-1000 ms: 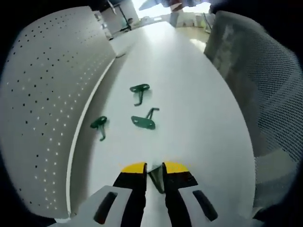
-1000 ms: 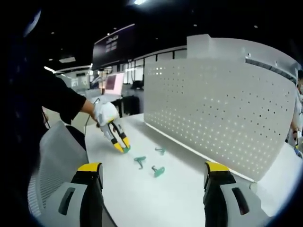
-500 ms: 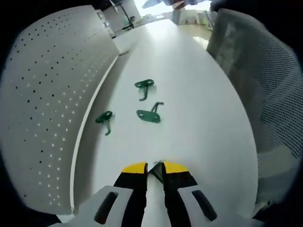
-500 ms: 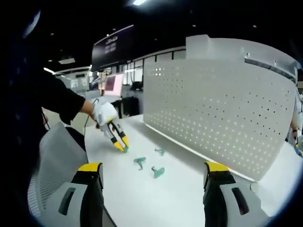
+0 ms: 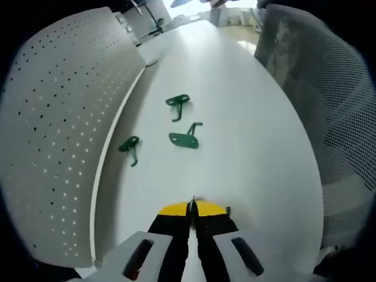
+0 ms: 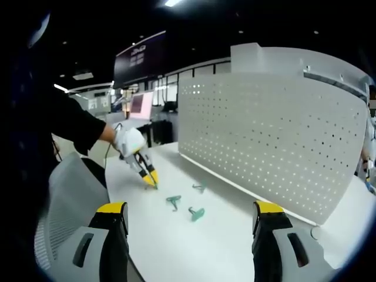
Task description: Insert the hook assembly into the mounting plate slot until the hook locks in place.
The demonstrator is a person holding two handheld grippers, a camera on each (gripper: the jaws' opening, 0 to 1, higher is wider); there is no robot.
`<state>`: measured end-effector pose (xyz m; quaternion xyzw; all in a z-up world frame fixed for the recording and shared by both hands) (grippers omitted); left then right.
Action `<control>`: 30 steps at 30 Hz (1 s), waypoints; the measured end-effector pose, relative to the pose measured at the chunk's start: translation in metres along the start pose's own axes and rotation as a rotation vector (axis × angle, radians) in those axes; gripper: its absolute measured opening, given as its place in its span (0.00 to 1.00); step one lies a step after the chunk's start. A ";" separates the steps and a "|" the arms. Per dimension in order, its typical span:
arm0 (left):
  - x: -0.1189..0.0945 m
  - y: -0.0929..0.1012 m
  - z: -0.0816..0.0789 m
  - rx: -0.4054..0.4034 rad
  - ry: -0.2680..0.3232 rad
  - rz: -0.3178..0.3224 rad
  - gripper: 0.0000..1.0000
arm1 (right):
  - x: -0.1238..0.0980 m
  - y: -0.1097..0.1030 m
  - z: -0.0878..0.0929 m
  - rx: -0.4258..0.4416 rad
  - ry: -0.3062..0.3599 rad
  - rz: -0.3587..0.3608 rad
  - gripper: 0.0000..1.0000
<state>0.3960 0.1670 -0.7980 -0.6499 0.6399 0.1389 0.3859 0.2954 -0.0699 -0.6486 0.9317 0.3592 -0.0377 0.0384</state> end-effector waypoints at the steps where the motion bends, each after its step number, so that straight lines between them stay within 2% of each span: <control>1: 0.000 0.000 0.000 -0.001 -0.001 -0.001 0.02 | 0.000 0.000 0.000 -0.001 -0.001 0.000 0.89; 11: -0.002 0.001 0.000 -0.024 -0.001 -0.016 0.01 | 0.001 -0.002 0.000 -0.009 -0.008 -0.010 0.89; 17: -0.007 -0.003 -0.004 -0.073 0.031 -0.052 0.01 | 0.003 -0.004 -0.002 -0.012 -0.002 -0.017 0.89; 22: -0.010 -0.007 -0.012 -0.147 0.092 -0.106 0.01 | 0.004 -0.006 -0.002 -0.016 -0.003 -0.025 0.89; 30: -0.018 -0.021 -0.040 -0.273 0.247 -0.220 0.01 | 0.005 -0.006 -0.006 -0.026 0.004 -0.023 0.88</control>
Point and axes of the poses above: the point that each gripper's makers call its tool centre point, and the gripper's own axes: x roughly forward along the fingers, y roughly to its right, z roughly out of its underside, the point moved 2 cm from there along -x, roughly backward along the fingers, and after that the axes turned 14 degrees about y, right-handed, at the moved point
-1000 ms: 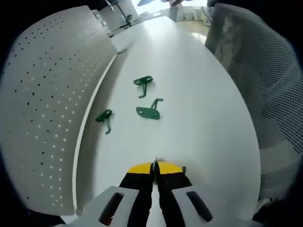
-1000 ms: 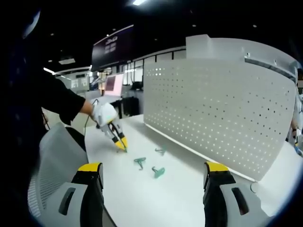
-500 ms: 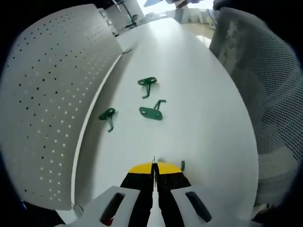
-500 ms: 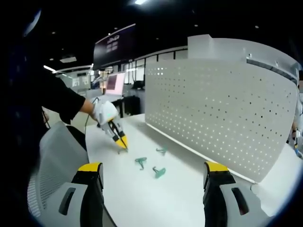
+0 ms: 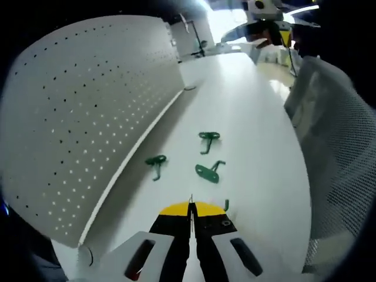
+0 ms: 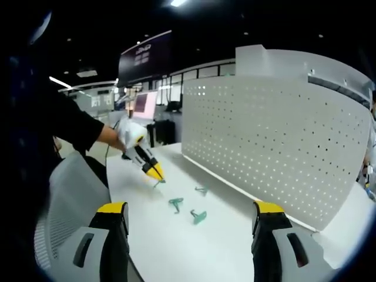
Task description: Insert the hook assembly into the mounting plate slot until the hook locks in place.
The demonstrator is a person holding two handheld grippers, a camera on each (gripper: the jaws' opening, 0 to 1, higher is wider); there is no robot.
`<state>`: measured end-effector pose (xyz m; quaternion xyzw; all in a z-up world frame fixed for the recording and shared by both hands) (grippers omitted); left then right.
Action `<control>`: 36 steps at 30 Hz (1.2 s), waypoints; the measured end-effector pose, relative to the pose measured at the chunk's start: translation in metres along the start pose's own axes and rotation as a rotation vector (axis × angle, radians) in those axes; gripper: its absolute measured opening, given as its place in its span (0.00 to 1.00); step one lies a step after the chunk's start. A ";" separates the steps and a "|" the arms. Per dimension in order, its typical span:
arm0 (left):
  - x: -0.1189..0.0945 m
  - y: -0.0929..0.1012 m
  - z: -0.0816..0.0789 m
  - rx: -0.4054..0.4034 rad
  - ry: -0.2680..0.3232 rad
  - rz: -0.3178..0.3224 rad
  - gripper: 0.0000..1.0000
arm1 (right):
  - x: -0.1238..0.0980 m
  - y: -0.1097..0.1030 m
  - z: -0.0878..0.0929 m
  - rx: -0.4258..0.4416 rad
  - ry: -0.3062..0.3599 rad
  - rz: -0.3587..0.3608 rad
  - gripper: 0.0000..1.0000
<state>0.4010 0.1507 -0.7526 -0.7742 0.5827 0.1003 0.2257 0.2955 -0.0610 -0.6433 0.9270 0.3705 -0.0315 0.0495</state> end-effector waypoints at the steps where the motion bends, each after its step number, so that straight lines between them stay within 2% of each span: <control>1: 0.000 0.000 -0.003 -0.010 0.012 -0.008 0.01 | 0.000 0.000 -0.001 -0.002 0.002 0.001 0.88; 7: 0.003 0.000 -0.026 -0.057 0.107 -0.043 0.01 | 0.003 0.000 -0.005 -0.011 0.009 0.002 0.86; 10: 0.005 -0.003 -0.043 -0.110 0.175 -0.086 0.01 | 0.005 0.000 -0.009 -0.017 0.017 0.001 0.85; 12: 0.006 -0.004 -0.055 -0.114 0.208 -0.098 0.01 | 0.005 0.002 -0.010 -0.019 0.022 0.005 0.85; 18: 0.008 -0.006 -0.077 -0.124 0.261 -0.143 0.01 | 0.007 0.004 -0.020 -0.018 0.050 0.017 0.82; 20: 0.007 -0.006 -0.088 -0.135 0.300 -0.156 0.01 | 0.007 0.004 -0.024 -0.024 0.058 0.020 0.80; 27: 0.004 -0.011 -0.118 -0.172 0.377 -0.236 0.01 | 0.008 0.007 -0.037 -0.032 0.098 0.045 0.69; 30: 0.003 -0.014 -0.128 -0.176 0.400 -0.272 0.01 | 0.009 0.008 -0.042 -0.031 0.115 0.055 0.64; 36: 0.003 -0.016 -0.144 -0.241 0.443 -0.319 0.01 | 0.017 0.007 -0.053 -0.025 0.151 0.067 0.54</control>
Point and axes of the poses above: the point that each gripper's makers call its tool centre point, and the gripper's own axes: x roughly forward along the fingers, y roughly to its right, z roughly out of its underside, the point moved 2 cm from there along -x, roughly backward along the fingers, and after that the axes turned 14 degrees about y, right-handed, at the moved point
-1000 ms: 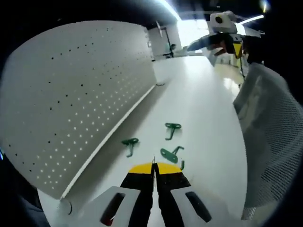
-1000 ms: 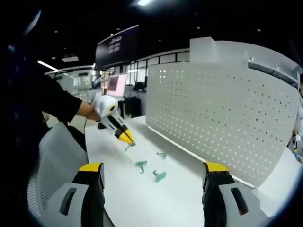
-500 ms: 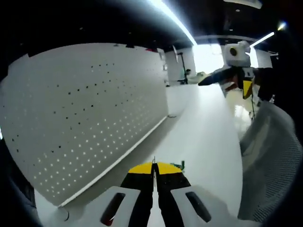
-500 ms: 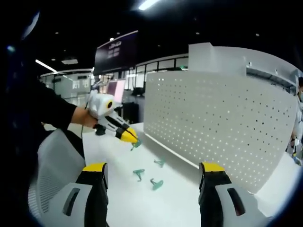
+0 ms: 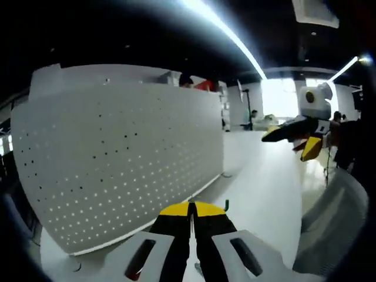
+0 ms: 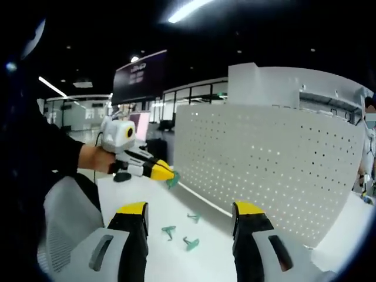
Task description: Insert the hook assembly into the mounting plate slot until the hook locks in place.
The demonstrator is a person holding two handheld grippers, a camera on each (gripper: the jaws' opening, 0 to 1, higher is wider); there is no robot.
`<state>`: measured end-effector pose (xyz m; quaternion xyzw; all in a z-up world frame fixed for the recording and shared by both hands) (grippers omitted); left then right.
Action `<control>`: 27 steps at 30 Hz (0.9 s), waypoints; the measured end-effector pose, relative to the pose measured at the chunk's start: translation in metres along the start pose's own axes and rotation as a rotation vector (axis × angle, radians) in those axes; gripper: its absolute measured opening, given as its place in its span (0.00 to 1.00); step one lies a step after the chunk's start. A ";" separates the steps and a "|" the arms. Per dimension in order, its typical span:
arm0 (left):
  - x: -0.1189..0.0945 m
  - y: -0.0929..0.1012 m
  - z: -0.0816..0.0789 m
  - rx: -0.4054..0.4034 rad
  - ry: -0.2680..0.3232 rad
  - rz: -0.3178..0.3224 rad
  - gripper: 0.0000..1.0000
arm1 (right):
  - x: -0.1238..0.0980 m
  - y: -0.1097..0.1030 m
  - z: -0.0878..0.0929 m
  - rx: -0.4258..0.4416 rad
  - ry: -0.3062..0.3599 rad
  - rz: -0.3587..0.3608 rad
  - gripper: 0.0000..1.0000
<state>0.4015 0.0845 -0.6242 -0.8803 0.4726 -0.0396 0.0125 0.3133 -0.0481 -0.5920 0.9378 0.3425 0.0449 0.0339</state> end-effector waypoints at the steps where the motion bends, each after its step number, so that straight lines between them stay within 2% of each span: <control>1: 0.001 0.001 -0.002 -0.004 0.005 -0.009 0.01 | 0.003 0.000 -0.003 0.009 0.012 0.004 0.53; 9: 0.008 0.014 -0.014 -0.037 0.048 -0.042 0.01 | 0.019 -0.008 -0.010 0.059 0.039 0.017 0.39; 11: 0.011 0.020 -0.018 -0.069 0.072 -0.049 0.01 | 0.020 -0.011 -0.012 0.088 0.048 0.016 0.35; 15: 0.015 0.029 -0.022 -0.109 0.094 -0.052 0.01 | 0.023 -0.012 -0.014 0.093 0.056 0.028 0.28; 20: 0.020 0.040 -0.029 -0.181 0.135 -0.067 0.01 | 0.026 -0.010 -0.017 0.100 0.063 0.050 0.24; 27: 0.026 0.056 -0.032 -0.225 0.154 -0.065 0.01 | 0.028 -0.009 -0.014 0.121 0.051 0.072 0.17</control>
Point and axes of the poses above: the point that each gripper's makers call its tool centre point, and the gripper's own axes: x roughly forward along the fingers, y roughly to its right, z roughly out of its underside, the point moved 2 cm from there along -x, roughly backward along the fingers, and after that the axes turned 14 degrees about y, right-handed, at the moved point
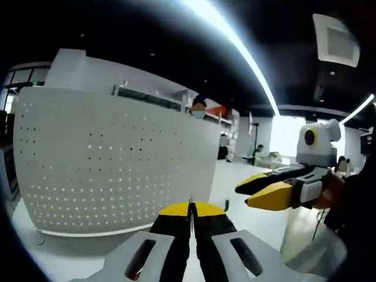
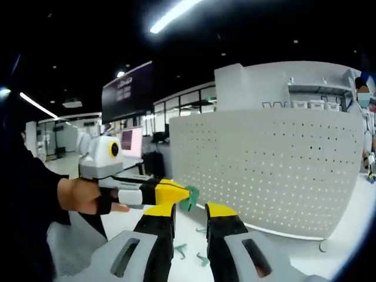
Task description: Insert the hook assembly into the mounting plate slot until the hook locks in place.
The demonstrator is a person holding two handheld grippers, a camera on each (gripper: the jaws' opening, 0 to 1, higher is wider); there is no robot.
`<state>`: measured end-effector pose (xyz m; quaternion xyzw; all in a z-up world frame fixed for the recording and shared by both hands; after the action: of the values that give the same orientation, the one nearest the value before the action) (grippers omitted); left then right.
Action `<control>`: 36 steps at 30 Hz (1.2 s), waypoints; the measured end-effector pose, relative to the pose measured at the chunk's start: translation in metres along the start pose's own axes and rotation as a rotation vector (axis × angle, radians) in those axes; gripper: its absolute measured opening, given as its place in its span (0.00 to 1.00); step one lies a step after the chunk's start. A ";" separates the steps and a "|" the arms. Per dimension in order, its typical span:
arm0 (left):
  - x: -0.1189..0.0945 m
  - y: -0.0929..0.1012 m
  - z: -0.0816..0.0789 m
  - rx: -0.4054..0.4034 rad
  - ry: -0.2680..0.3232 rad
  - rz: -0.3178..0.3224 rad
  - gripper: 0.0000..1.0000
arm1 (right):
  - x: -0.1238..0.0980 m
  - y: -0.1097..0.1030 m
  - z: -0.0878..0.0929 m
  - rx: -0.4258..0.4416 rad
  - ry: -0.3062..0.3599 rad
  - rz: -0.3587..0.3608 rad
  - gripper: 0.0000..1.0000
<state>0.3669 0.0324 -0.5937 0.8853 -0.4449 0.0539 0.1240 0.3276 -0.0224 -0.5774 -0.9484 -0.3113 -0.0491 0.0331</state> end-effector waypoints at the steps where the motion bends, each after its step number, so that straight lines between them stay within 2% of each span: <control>1: 0.000 0.002 0.000 -0.005 0.000 0.001 0.01 | 0.001 0.000 0.000 0.000 -0.001 0.003 0.17; 8: 0.003 0.010 -0.004 -0.077 0.023 -0.005 0.01 | 0.003 0.003 0.005 0.010 -0.014 0.026 0.12; 12: 0.004 0.013 -0.006 -0.071 0.026 0.003 0.01 | 0.006 0.003 0.005 0.010 -0.008 0.025 0.10; 15: 0.004 0.016 -0.006 -0.101 0.030 0.006 0.01 | 0.008 0.003 0.006 0.004 -0.013 0.025 0.07; 17: 0.005 0.018 -0.006 -0.091 0.031 0.010 0.01 | 0.008 0.004 0.006 -0.005 -0.013 0.030 0.06; 27: 0.007 0.026 -0.003 -0.131 0.026 0.009 0.01 | 0.008 0.007 0.010 -0.016 -0.022 0.045 0.03; 33: 0.008 0.027 -0.002 -0.131 0.022 0.014 0.01 | 0.007 0.007 0.011 -0.012 -0.028 0.048 0.02; 36: 0.008 0.029 -0.001 -0.091 0.009 0.026 0.01 | 0.006 0.008 0.013 -0.019 -0.033 0.048 0.02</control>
<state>0.3487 0.0099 -0.5860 0.8727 -0.4576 0.0390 0.1656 0.3385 -0.0238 -0.5896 -0.9566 -0.2884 -0.0358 0.0201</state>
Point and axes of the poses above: the point that each gripper's makers call its tool centre point, and the gripper's own axes: x roughly forward along the fingers, y roughly to its right, z roughly out of its underside, the point moved 2 cm from there along -x, roughly backward along the fingers, and after that the axes turned 14 degrees about y, right-handed, at the moved point
